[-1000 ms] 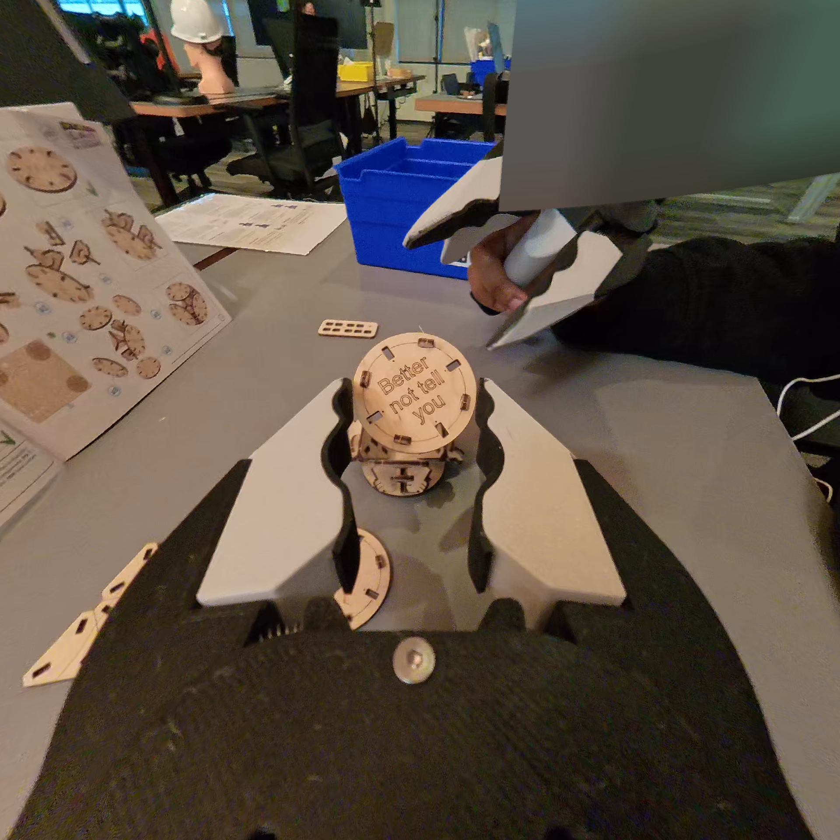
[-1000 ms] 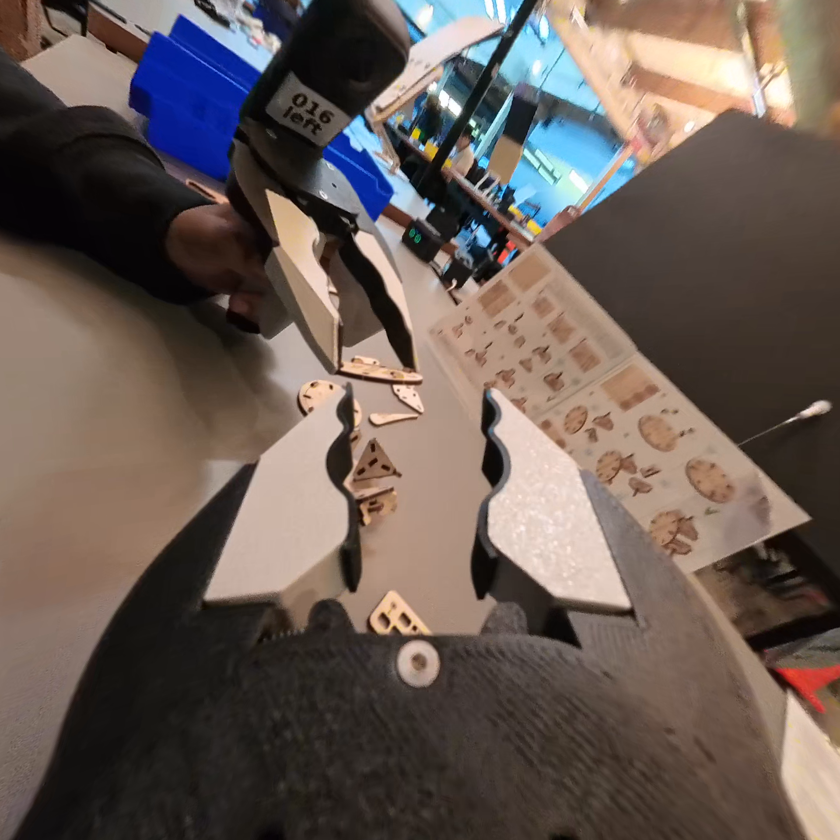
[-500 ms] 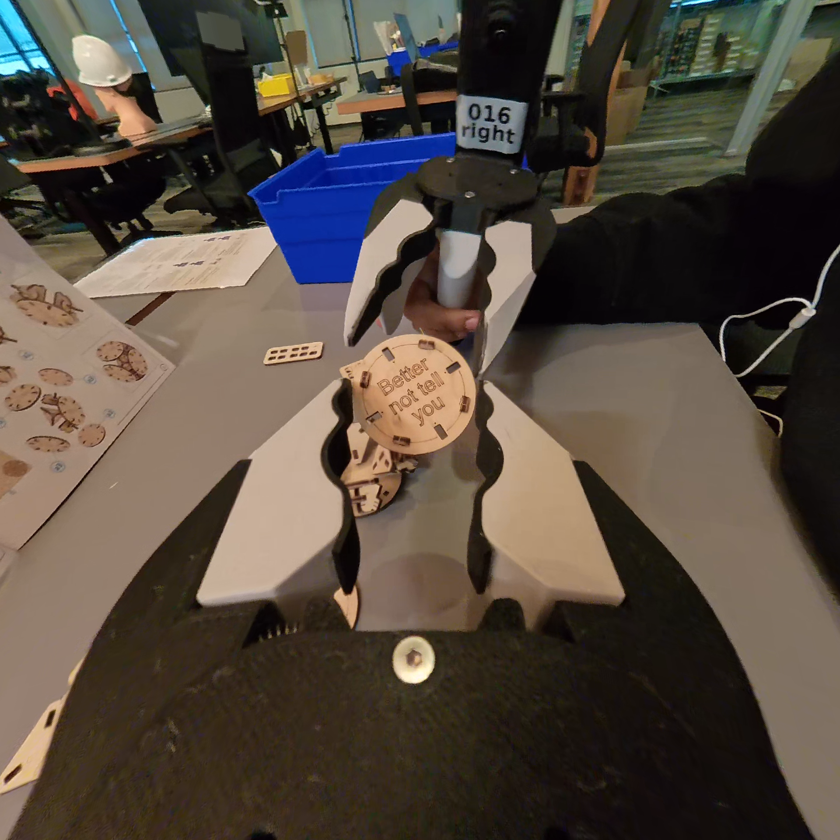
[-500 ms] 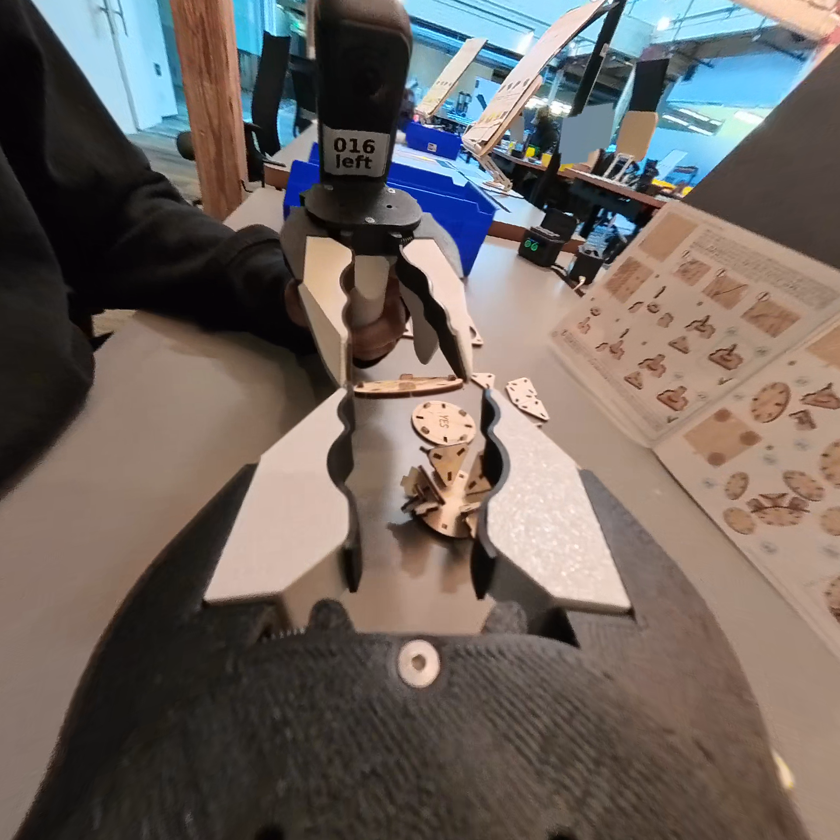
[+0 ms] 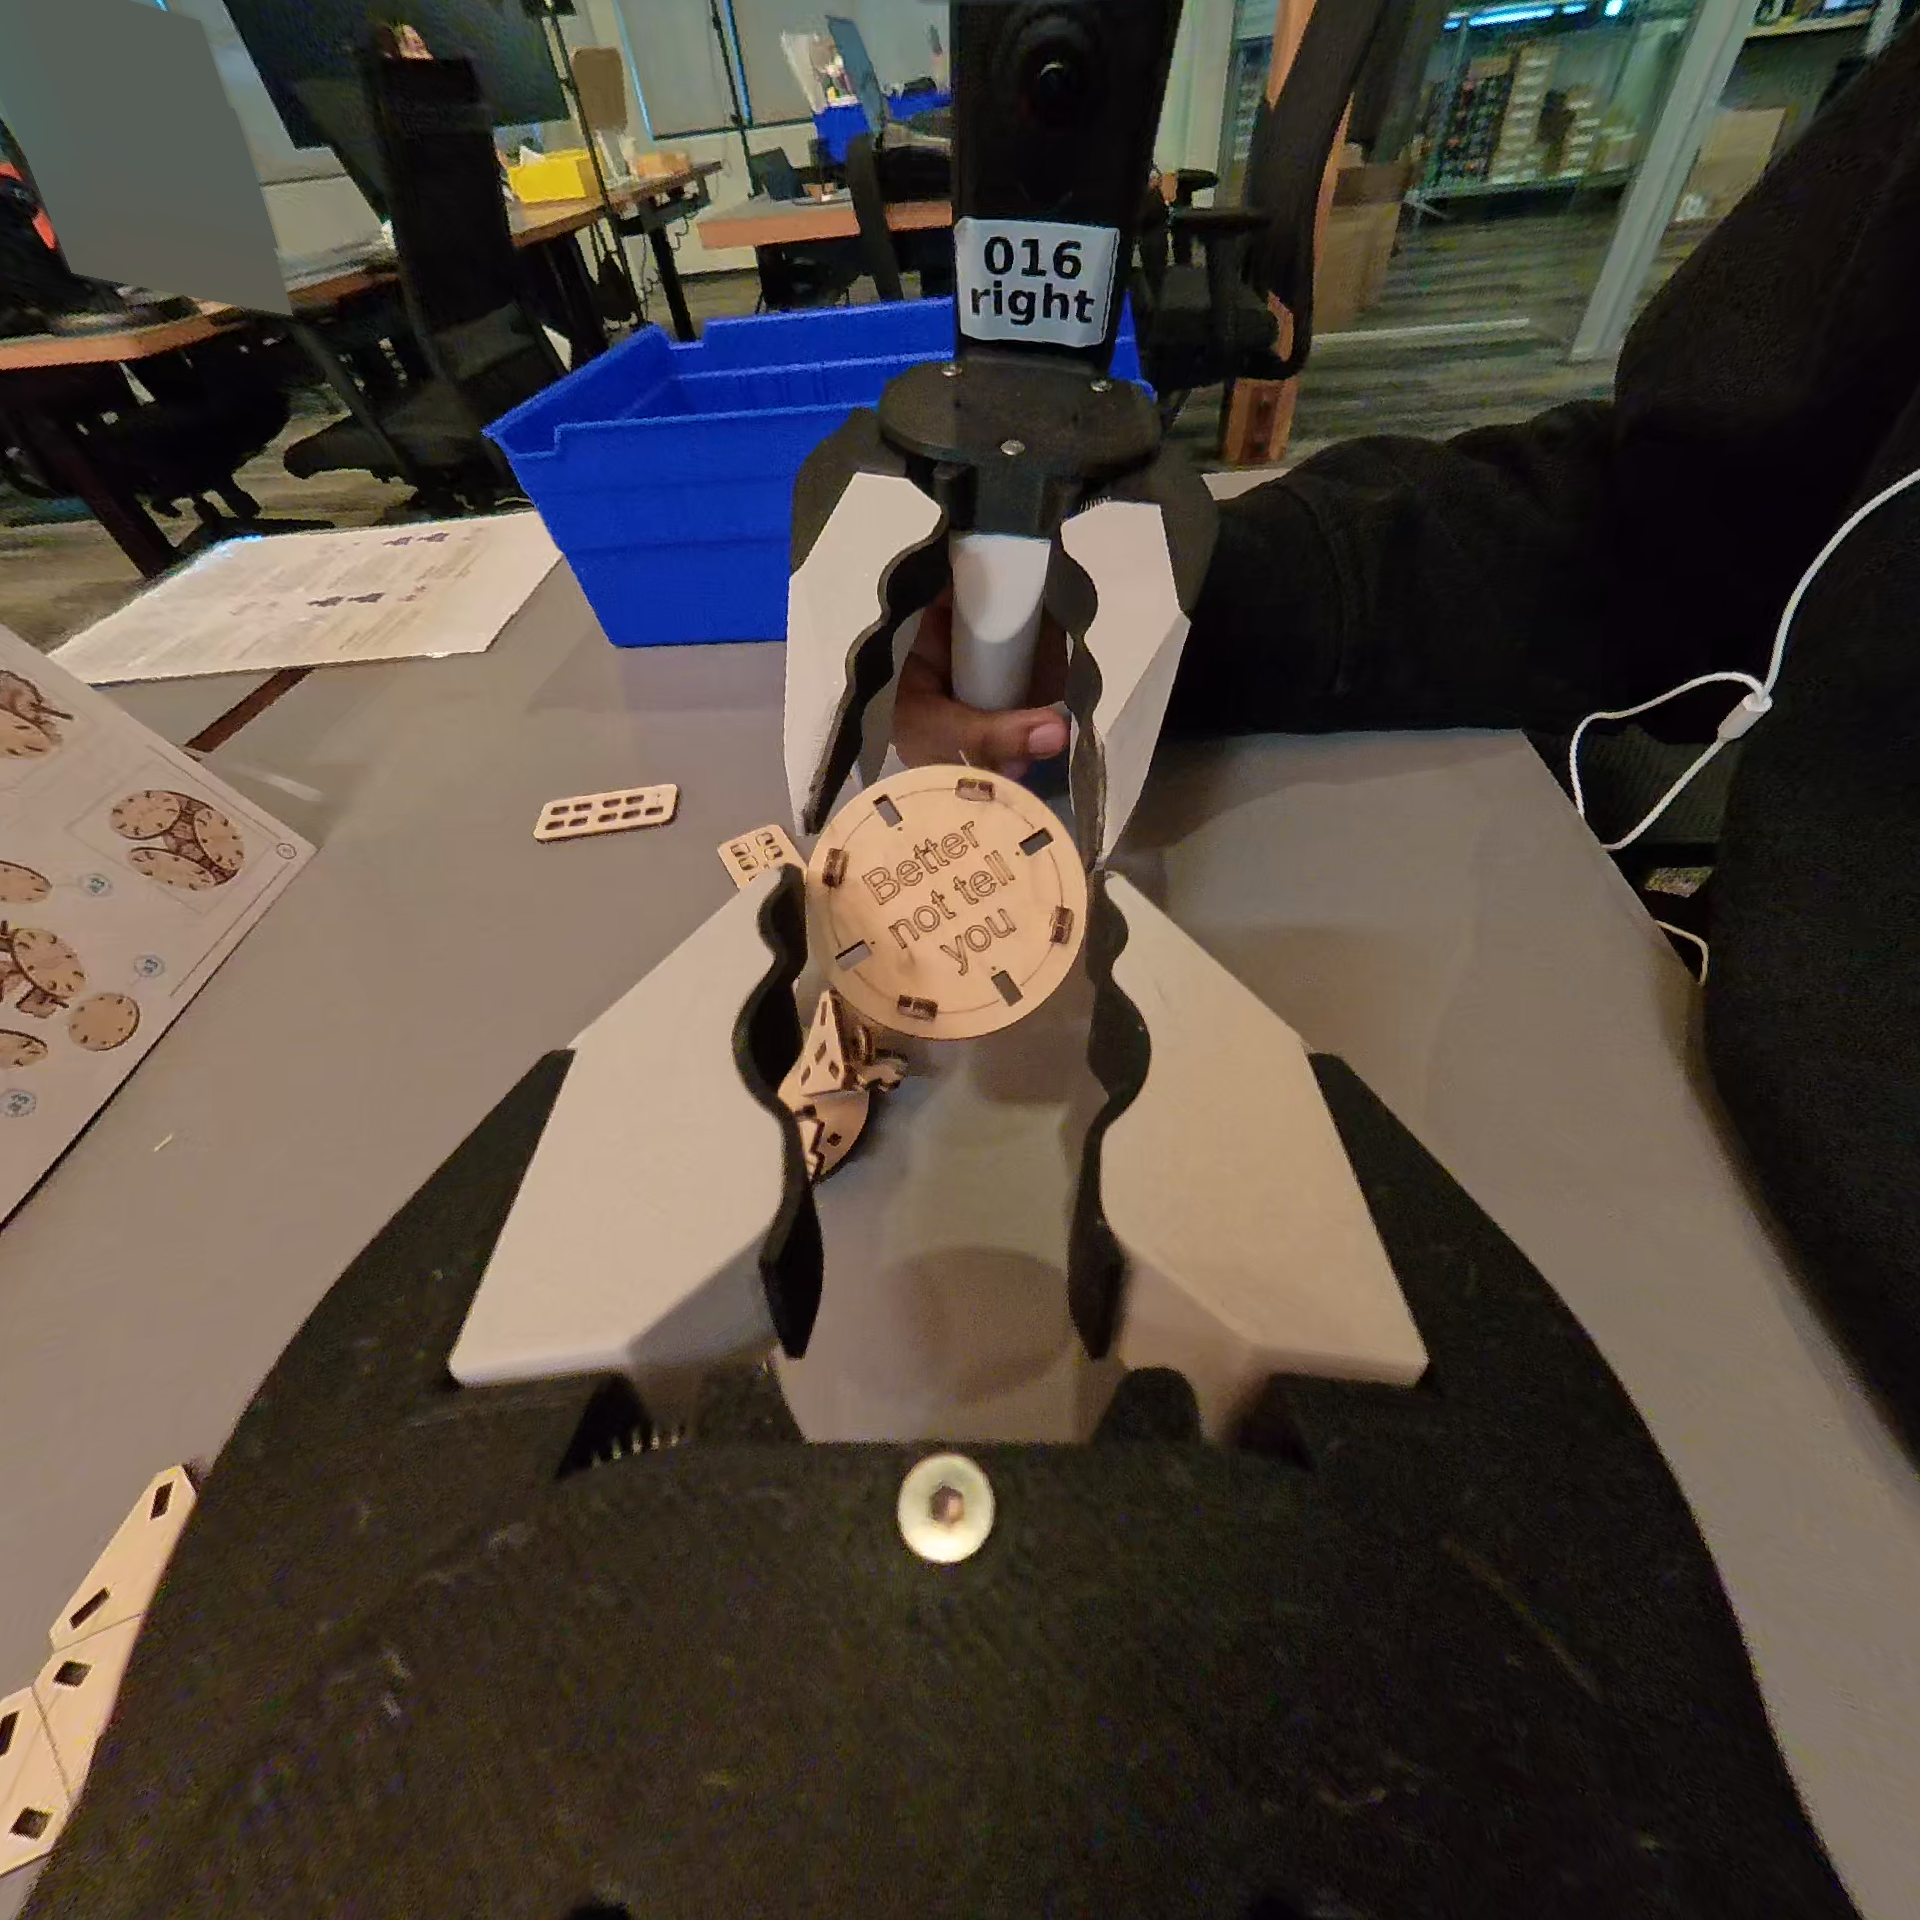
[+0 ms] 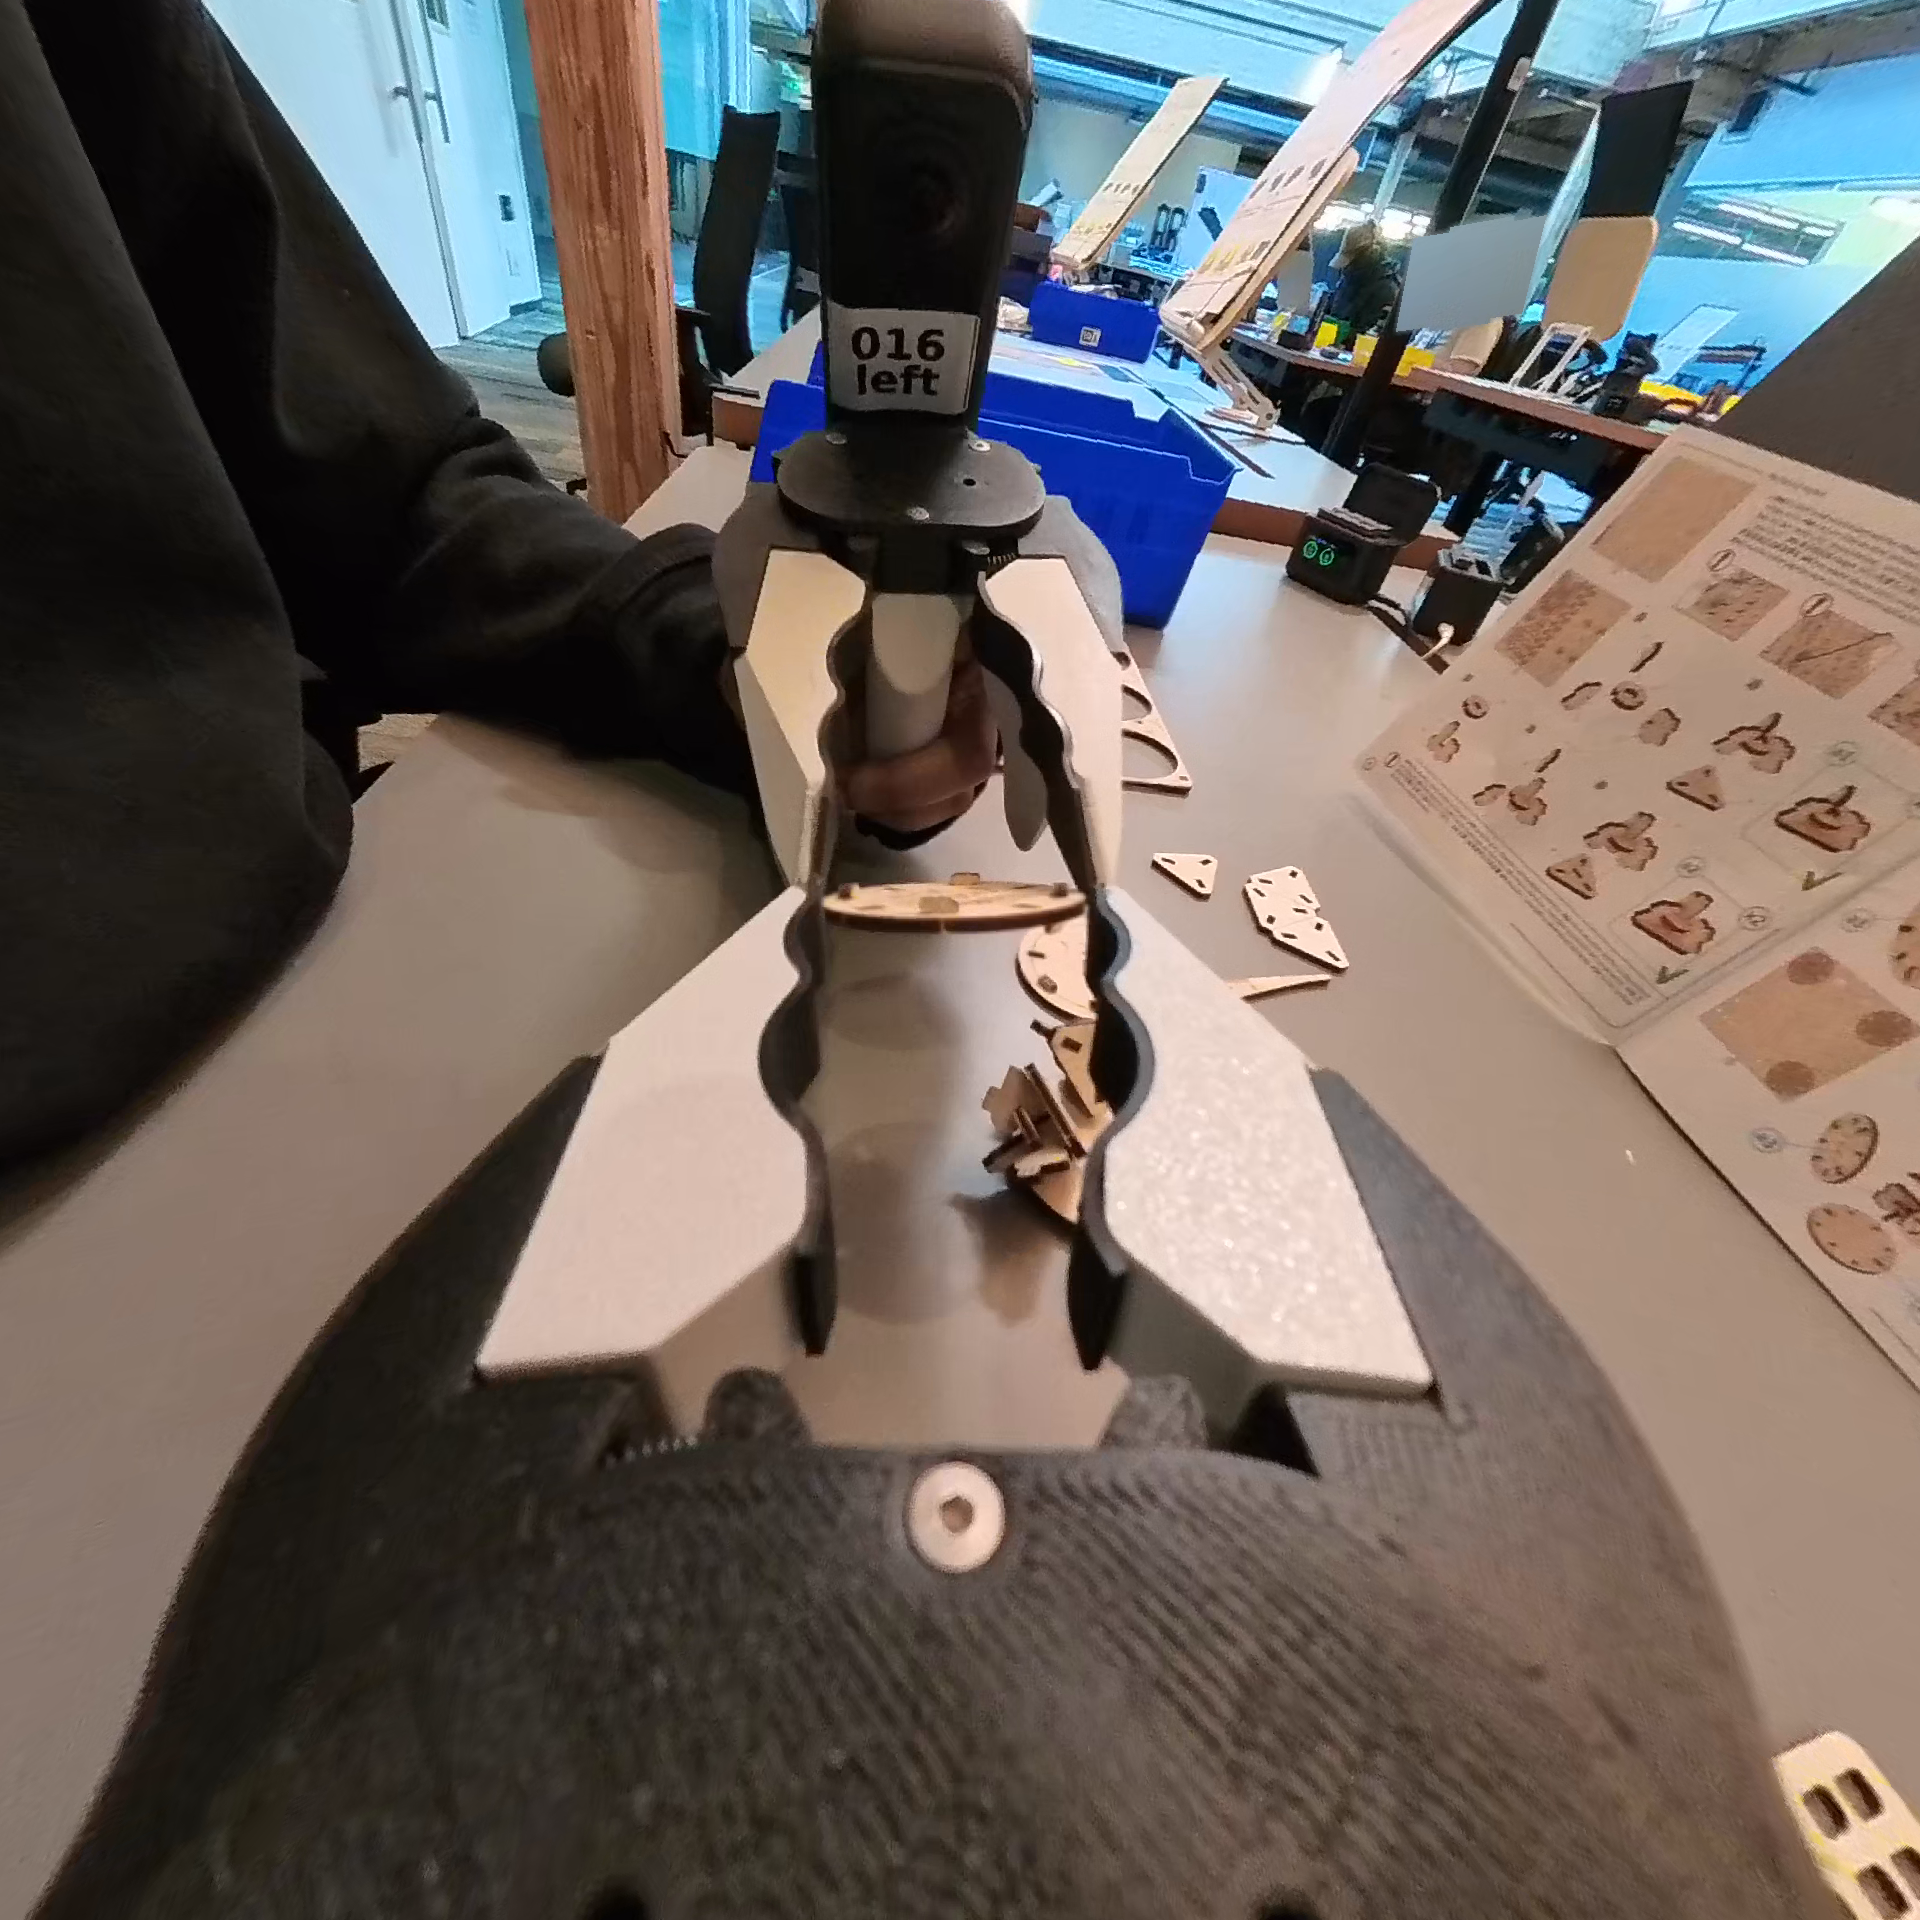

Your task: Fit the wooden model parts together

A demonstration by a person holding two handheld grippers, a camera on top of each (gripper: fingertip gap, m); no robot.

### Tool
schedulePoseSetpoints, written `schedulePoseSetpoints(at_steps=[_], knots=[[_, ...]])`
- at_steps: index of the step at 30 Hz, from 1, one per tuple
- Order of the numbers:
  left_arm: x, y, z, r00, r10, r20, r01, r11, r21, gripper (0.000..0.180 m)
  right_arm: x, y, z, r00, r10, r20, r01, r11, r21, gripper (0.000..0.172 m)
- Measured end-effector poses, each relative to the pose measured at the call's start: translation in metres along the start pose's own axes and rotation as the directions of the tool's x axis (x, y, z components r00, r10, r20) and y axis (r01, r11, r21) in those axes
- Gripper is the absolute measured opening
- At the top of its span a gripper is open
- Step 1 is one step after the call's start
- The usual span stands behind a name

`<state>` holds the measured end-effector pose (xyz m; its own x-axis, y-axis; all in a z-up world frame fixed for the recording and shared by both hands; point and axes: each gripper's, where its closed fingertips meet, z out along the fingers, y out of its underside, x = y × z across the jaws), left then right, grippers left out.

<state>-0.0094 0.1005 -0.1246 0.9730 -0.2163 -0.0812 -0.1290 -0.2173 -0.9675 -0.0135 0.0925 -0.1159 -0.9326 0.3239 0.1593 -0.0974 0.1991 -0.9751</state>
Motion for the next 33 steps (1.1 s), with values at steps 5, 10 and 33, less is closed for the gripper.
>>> schedulePoseSetpoints(at_steps=[5,10,33], knots=[[-0.003,-0.004,-0.003,1.0,-0.028,0.002,0.028,0.999,0.028,0.05,0.004,-0.003,-0.003,1.0,0.017,-0.016,-0.017,1.0,0.018,0.049],[0.001,-0.007,-0.004,0.998,-0.045,-0.036,0.047,0.998,0.049,0.05,0.0,0.001,0.001,0.999,0.034,0.013,-0.034,0.999,-0.001,0.05],[-0.01,-0.004,-0.007,0.993,-0.116,-0.018,0.116,0.992,0.048,0.046,0.002,0.029,-0.005,0.995,0.093,0.024,-0.088,0.98,-0.179,0.043]])
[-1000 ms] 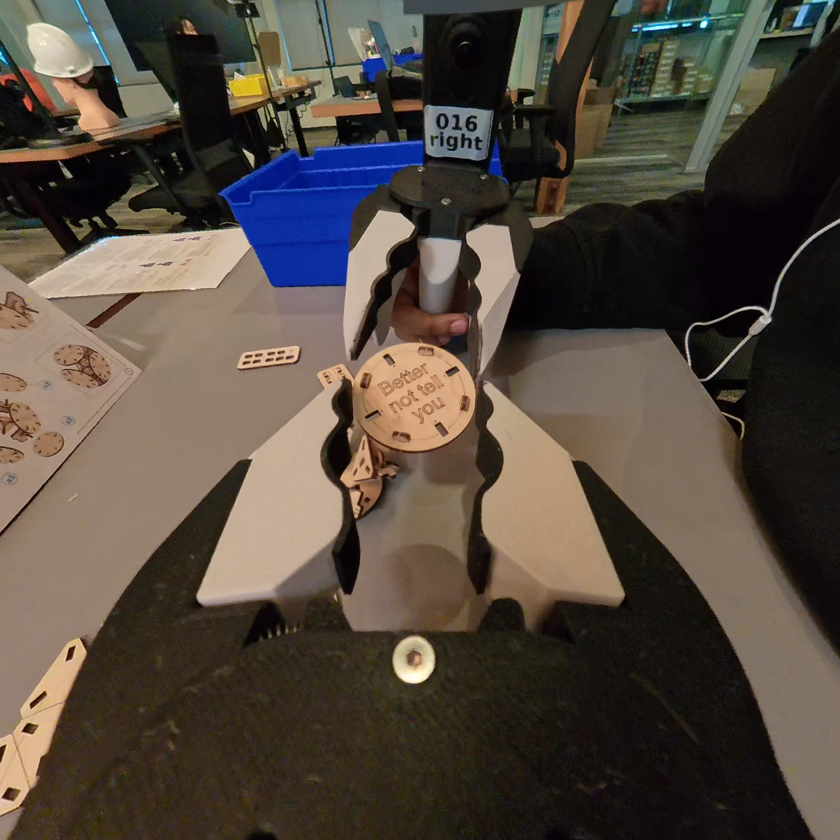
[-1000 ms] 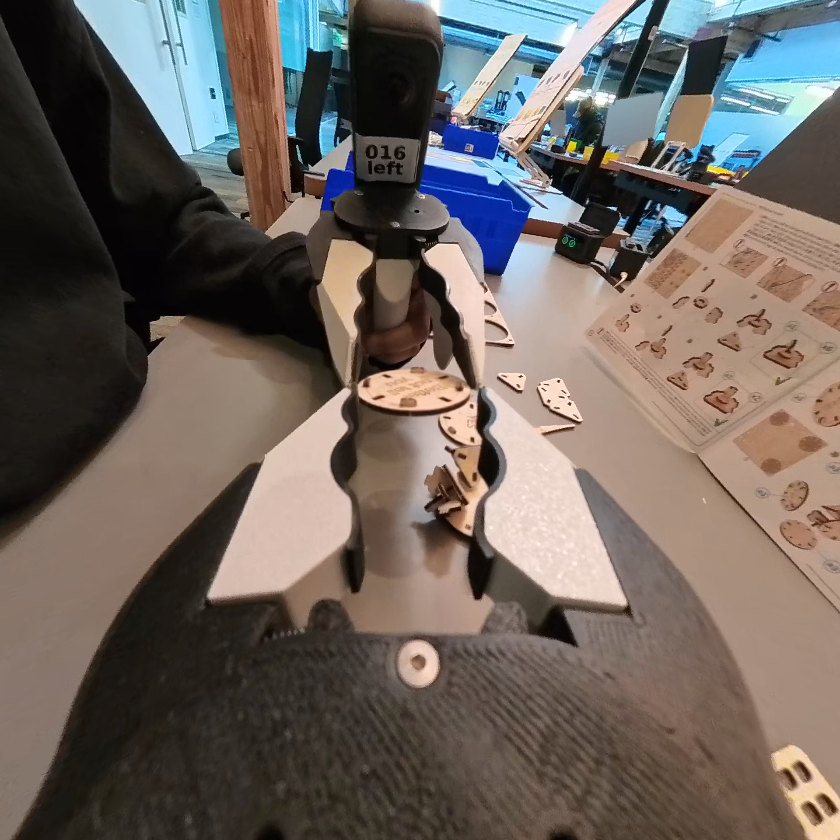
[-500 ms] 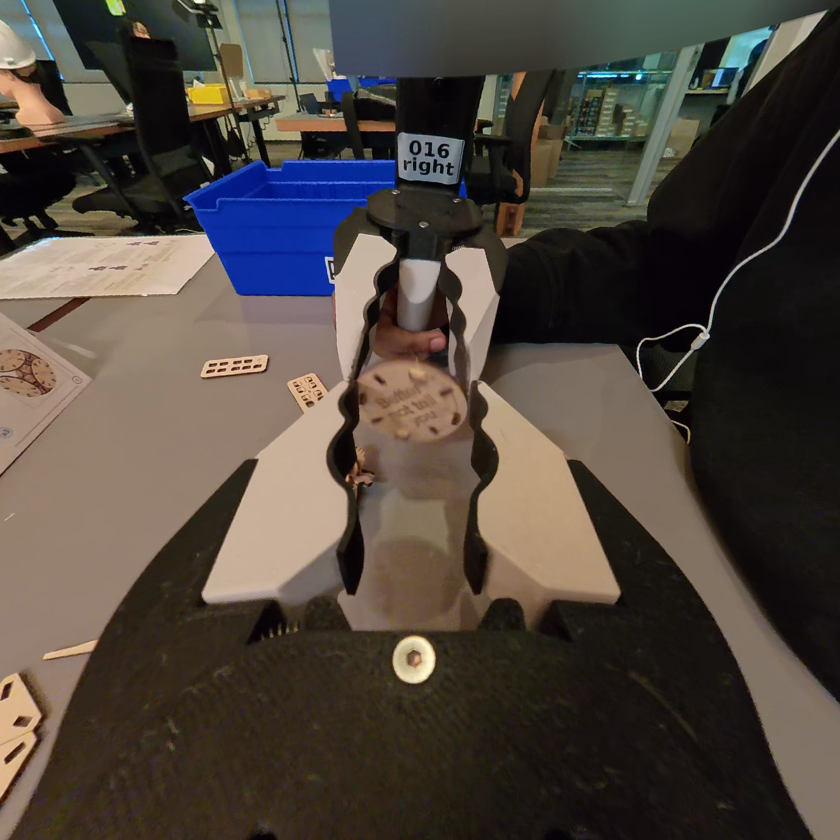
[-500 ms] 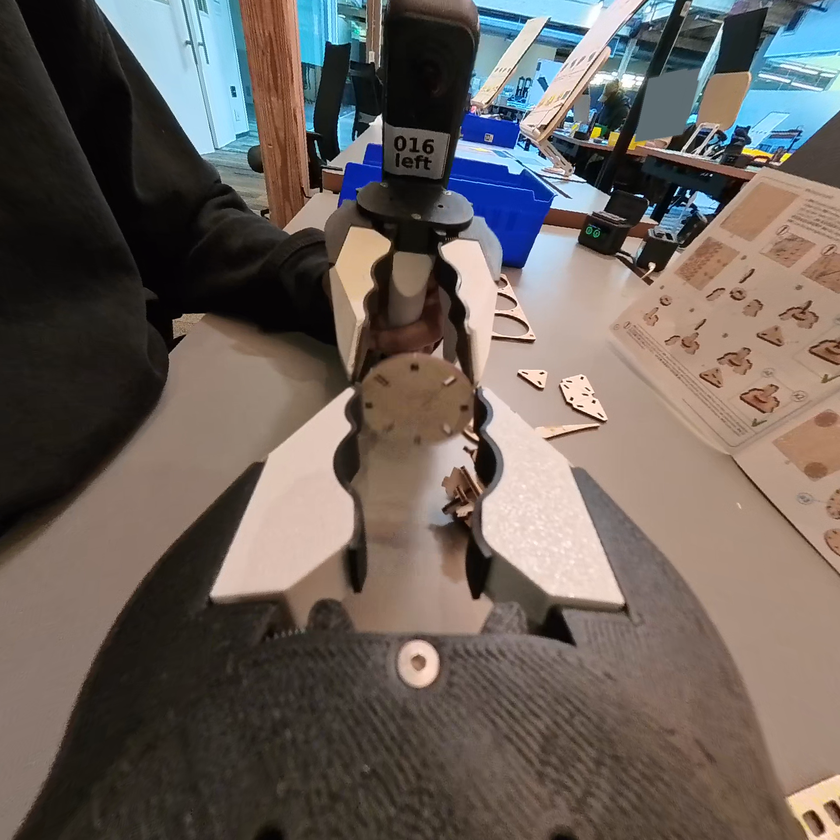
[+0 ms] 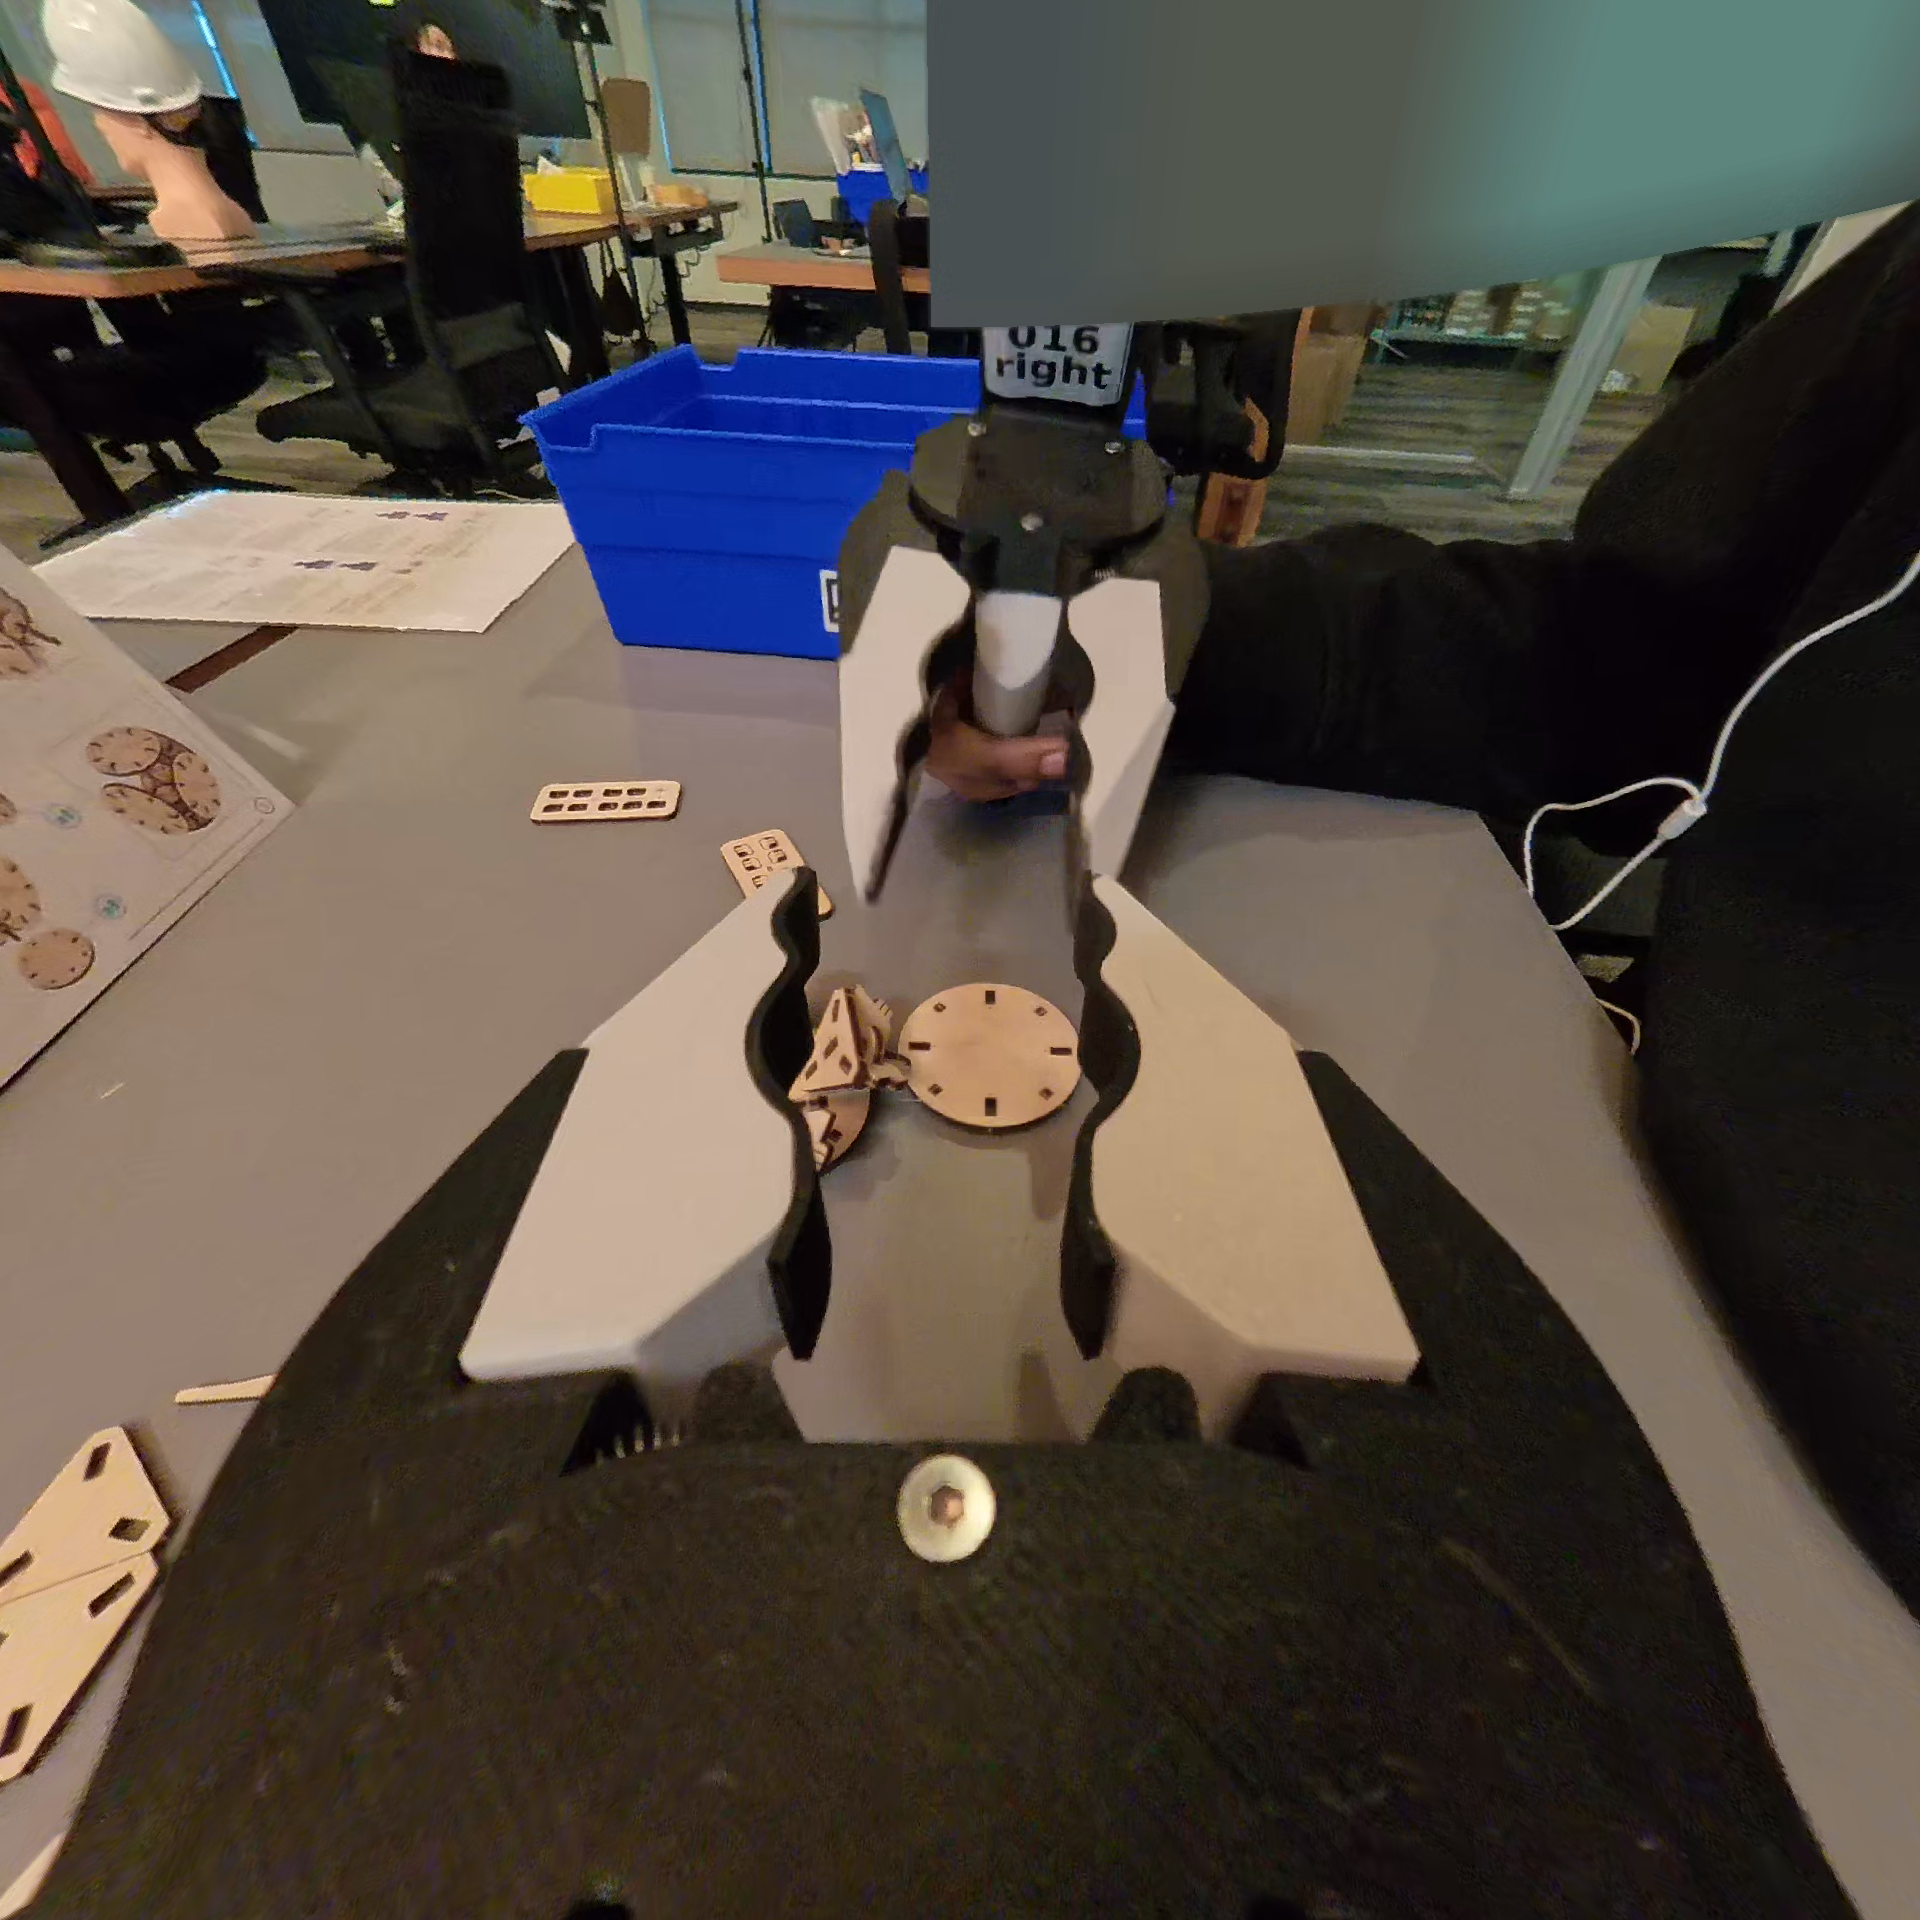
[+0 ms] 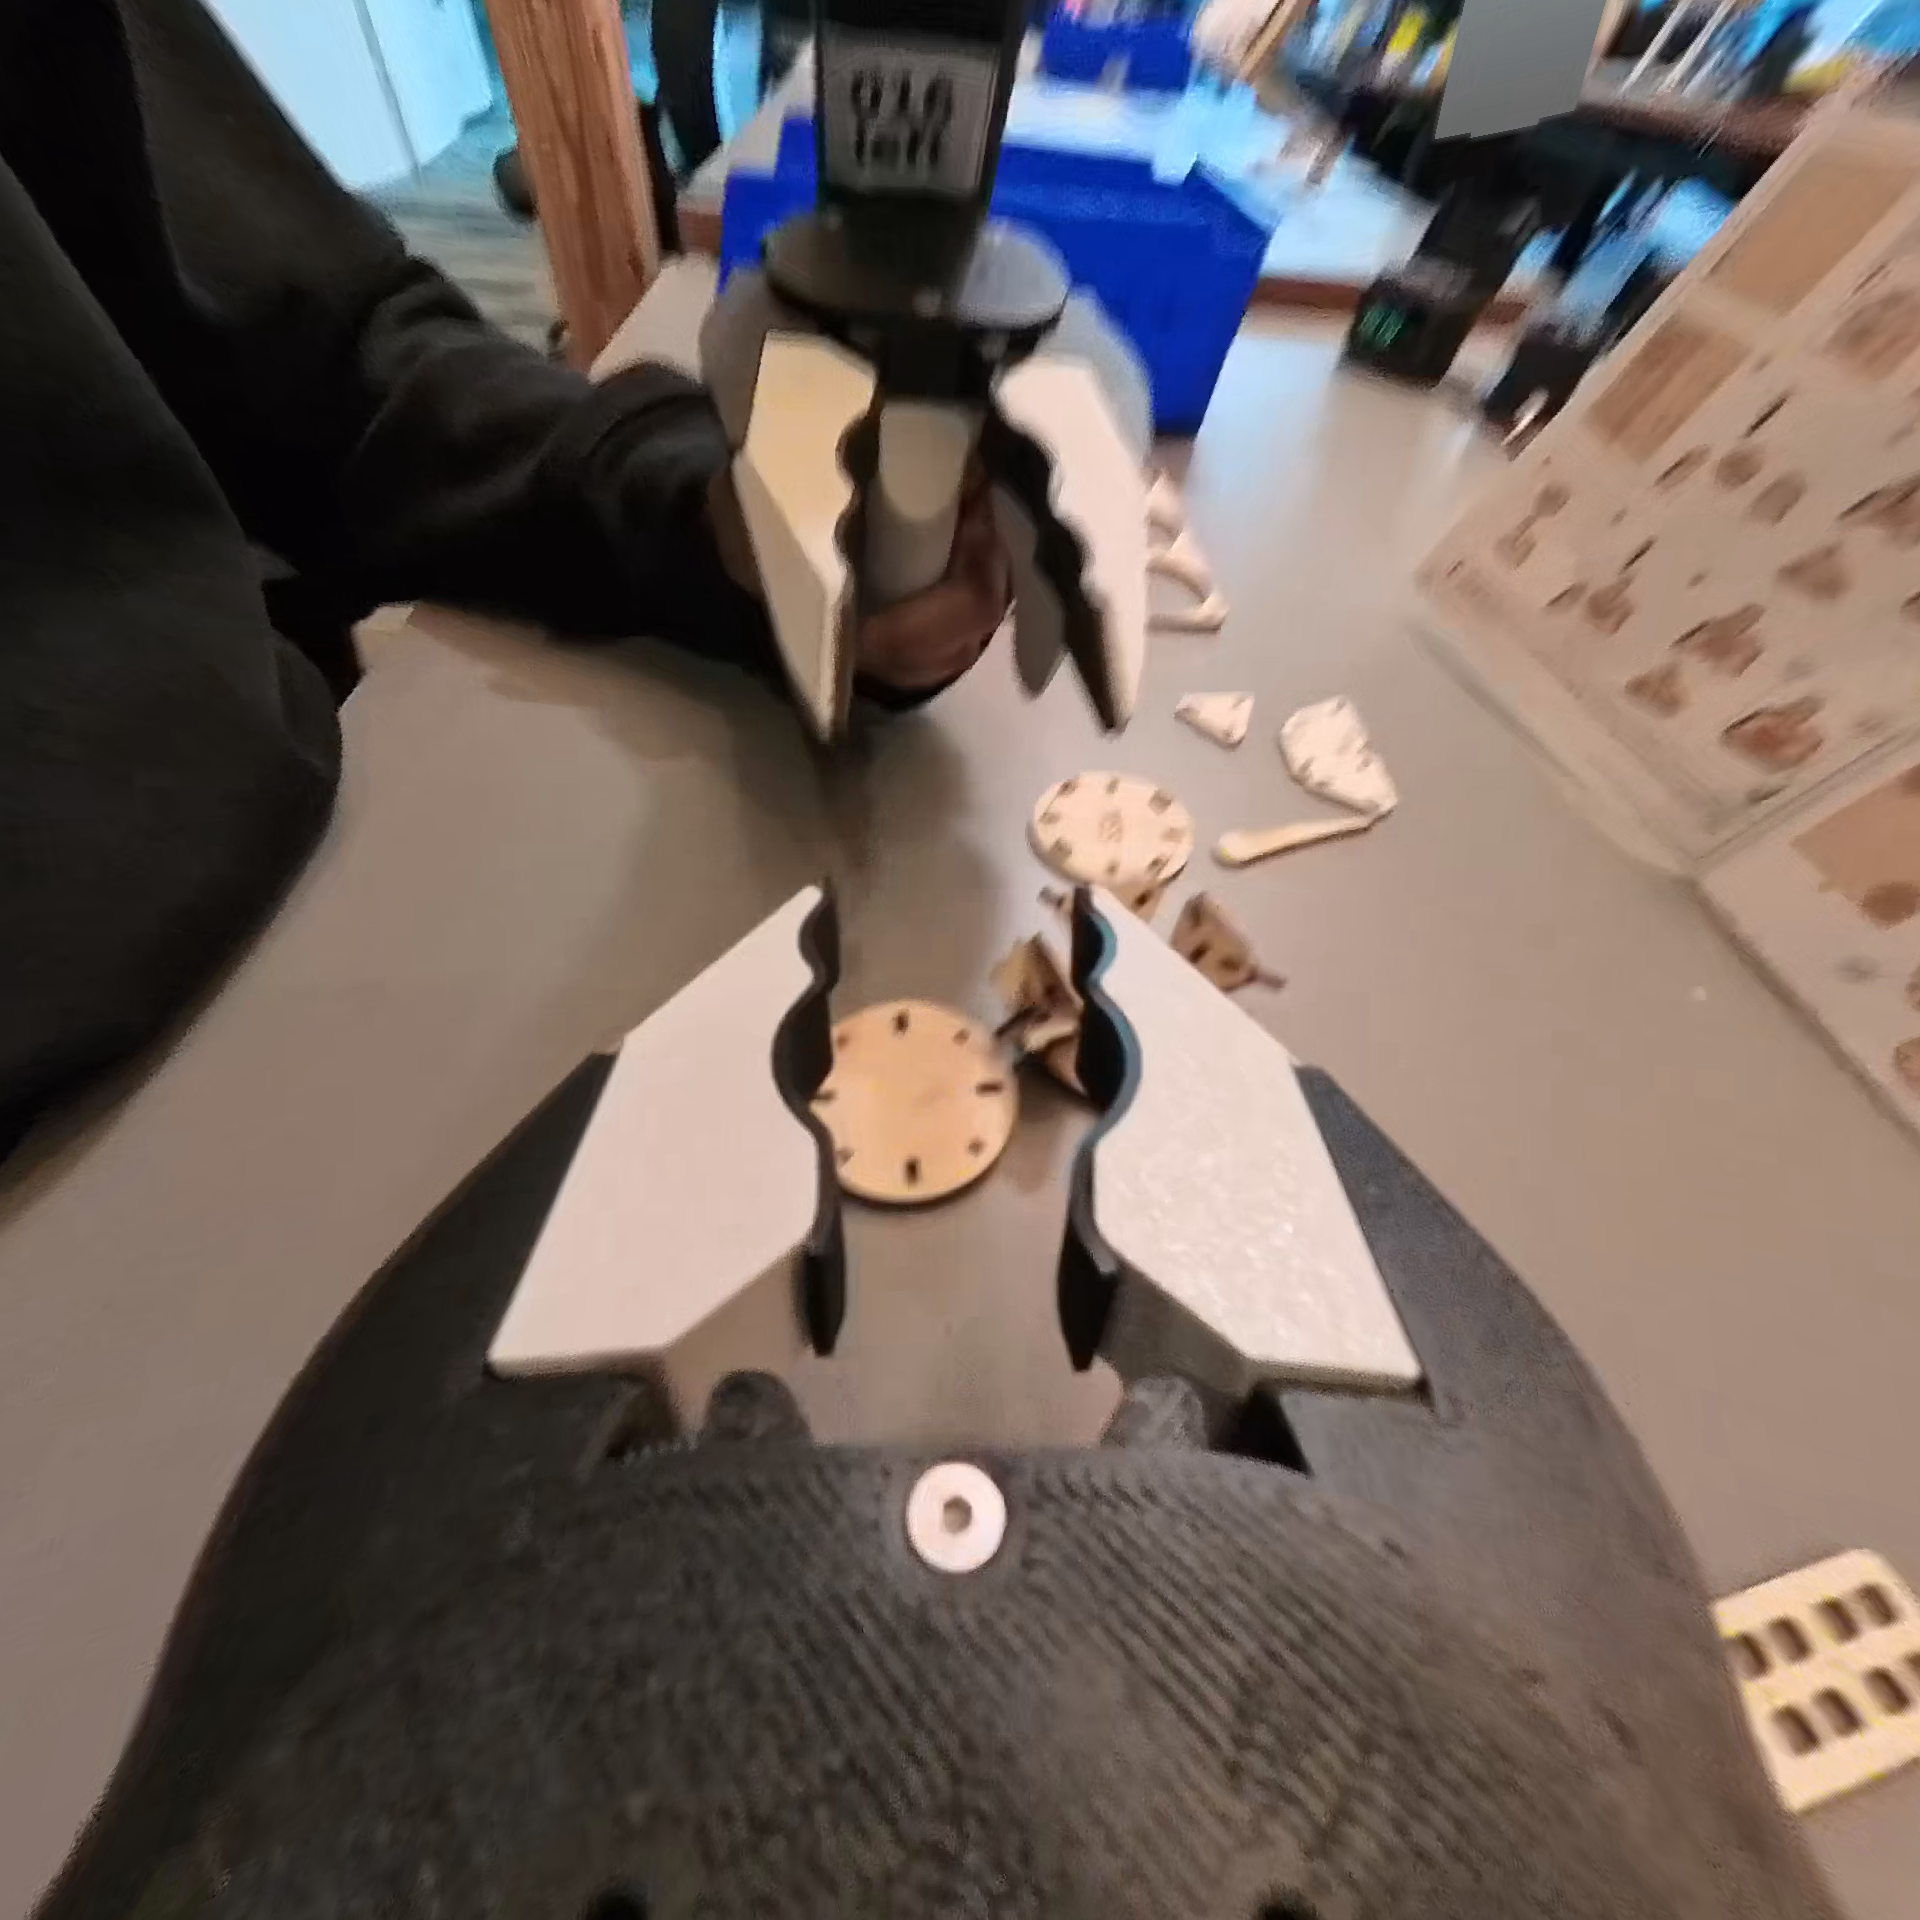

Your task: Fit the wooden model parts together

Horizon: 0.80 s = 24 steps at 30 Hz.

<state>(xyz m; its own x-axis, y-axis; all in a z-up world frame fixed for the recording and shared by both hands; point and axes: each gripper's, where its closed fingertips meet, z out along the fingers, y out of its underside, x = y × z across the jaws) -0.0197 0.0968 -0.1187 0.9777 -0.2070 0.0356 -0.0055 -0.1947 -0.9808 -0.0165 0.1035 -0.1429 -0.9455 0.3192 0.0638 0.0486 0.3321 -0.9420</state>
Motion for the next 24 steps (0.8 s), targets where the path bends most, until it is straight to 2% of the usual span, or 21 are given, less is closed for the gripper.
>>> schedulePoseSetpoints(at_steps=[4,10,15,19,24], knots=[[-0.005,0.001,-0.001,1.0,-0.01,0.026,0.01,1.0,-0.004,0.044,-0.01,0.036,0.002,0.995,0.074,0.063,-0.058,0.972,-0.228,0.056],[-0.012,0.0,-0.003,0.998,-0.051,0.037,0.051,0.999,0.017,0.044,-0.015,0.063,0.01,0.991,0.114,0.076,-0.078,0.926,-0.37,0.066],[-0.014,-0.001,-0.004,0.996,-0.078,0.031,0.077,0.997,0.031,0.044,-0.011,0.063,0.011,0.993,0.101,0.054,-0.074,0.925,-0.373,0.052],[-0.016,-0.002,-0.004,0.994,-0.1,0.034,0.099,0.994,0.042,0.045,-0.018,0.06,0.006,0.984,0.14,0.108,-0.09,0.923,-0.375,0.052],[-0.023,-0.007,-0.009,0.985,-0.167,0.037,0.163,0.983,0.089,0.046,-0.025,0.024,-0.002,0.977,0.127,0.172,-0.088,0.973,-0.214,0.052]])
